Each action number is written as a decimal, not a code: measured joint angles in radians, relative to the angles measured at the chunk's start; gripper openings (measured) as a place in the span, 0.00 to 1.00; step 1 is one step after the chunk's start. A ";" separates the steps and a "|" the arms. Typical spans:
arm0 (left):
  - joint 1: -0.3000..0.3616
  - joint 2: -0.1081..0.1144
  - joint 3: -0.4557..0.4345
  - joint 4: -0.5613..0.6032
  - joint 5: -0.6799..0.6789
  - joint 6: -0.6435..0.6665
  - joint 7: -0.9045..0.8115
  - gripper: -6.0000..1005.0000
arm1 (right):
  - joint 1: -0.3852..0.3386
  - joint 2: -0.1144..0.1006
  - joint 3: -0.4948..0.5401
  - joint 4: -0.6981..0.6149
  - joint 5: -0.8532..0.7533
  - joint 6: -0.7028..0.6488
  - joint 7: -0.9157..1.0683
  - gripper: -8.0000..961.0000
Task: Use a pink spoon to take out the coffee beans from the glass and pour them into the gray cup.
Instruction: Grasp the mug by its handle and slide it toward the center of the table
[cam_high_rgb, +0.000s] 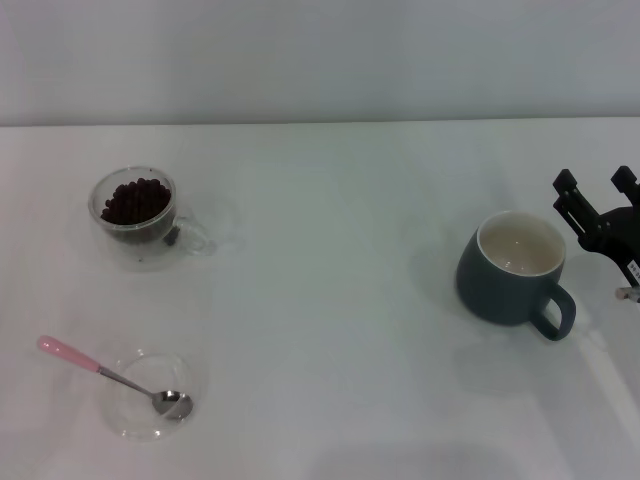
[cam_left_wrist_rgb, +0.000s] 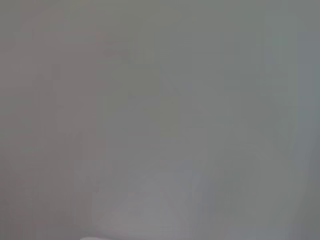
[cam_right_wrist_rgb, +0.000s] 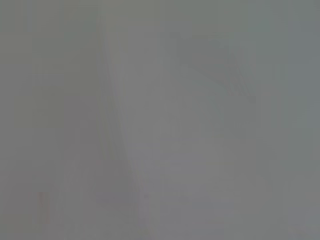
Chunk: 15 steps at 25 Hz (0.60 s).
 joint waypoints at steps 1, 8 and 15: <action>0.002 0.000 0.000 0.000 0.000 0.000 0.000 0.87 | 0.000 0.000 0.000 0.000 0.000 0.000 0.000 0.88; 0.007 -0.002 0.000 -0.005 0.009 -0.003 0.000 0.87 | 0.001 0.000 0.000 -0.004 0.000 -0.002 -0.001 0.88; 0.005 -0.002 0.000 -0.008 0.022 -0.003 0.000 0.87 | -0.015 0.000 -0.017 -0.011 0.000 -0.022 0.000 0.88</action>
